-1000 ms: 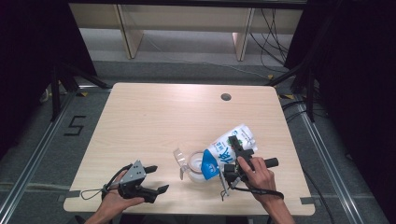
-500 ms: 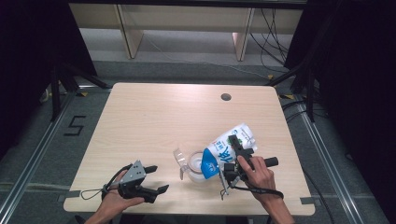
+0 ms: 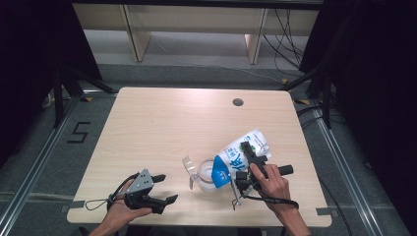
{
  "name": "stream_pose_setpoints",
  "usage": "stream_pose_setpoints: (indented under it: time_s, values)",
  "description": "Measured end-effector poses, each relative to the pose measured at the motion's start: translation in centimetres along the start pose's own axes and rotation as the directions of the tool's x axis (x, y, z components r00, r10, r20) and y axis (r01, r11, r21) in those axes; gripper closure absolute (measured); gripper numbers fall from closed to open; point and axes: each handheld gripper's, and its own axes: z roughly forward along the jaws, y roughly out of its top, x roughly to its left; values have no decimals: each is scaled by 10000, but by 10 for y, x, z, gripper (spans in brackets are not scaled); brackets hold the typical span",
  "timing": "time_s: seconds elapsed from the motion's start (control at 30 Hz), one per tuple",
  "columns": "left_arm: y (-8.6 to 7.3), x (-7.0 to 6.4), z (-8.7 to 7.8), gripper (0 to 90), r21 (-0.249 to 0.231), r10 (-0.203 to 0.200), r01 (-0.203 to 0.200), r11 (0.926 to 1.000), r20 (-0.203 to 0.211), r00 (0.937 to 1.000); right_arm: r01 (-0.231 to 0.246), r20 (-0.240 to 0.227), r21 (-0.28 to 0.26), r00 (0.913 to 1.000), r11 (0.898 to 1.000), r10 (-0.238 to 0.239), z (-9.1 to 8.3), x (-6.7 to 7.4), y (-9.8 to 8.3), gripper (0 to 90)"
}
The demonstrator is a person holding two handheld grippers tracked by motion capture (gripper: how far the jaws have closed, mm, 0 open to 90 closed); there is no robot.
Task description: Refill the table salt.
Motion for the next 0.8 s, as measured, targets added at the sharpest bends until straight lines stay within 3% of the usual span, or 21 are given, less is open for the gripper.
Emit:
stream_pose_setpoints:
  time_s: [0.13, 0.2, 0.3, 0.4, 0.43, 0.47, 0.67, 0.7, 0.73, 0.8]
  values:
    - [0, 0, 0, 180, 8, 8, -8, 10000, -4, 10000, 225, 221, -266, 9995, 9994, -219, 2, -1, 0, 770]
    - [0, 0, 0, 179, 2, 5, -5, 10000, -2, 10000, 952, 314, -485, 9951, 9943, -938, 3, -6, 2, 771]
    - [0, 0, 0, 179, 8, 15, -15, 10000, -2, 10000, 612, 260, -371, 9978, 9974, -602, 2, -5, 1, 771]
    - [0, 0, 0, 179, 6, 12, -12, 10000, -1, 10000, 681, 296, -384, 9973, 9969, -670, 2, -6, 1, 771]
    - [0, 0, 0, 179, 12, 17, -17, 10000, -4, 10000, 253, 178, -236, 9995, 9994, -249, 2, -2, 1, 771]
    - [0, 0, 0, 179, 10, 12, -12, 10000, -1, 10000, 139, 130, -161, 9998, 9998, -137, 1, -2, 1, 771]
    - [0, 0, 0, 179, 51, 25, -25, 10000, 32, 10000, 202, 112, -182, 9997, 9996, -200, 2, -2, 1, 772]
    - [0, -1, 0, 179, 34, -266, 266, 9996, 22, 9996, 219, 110, -179, 9997, 9996, -217, 2, -2, 1, 772]
    - [0, 0, 0, 179, 11, -45, 45, 10000, -9, 10000, 222, 92, -177, 9997, 9996, -220, 2, -2, 1, 772]
    - [0, 0, 0, 179, 14, 17, -17, 10000, 0, 10000, 237, 59, -184, 9997, 9995, -236, 2, -2, 1, 773]
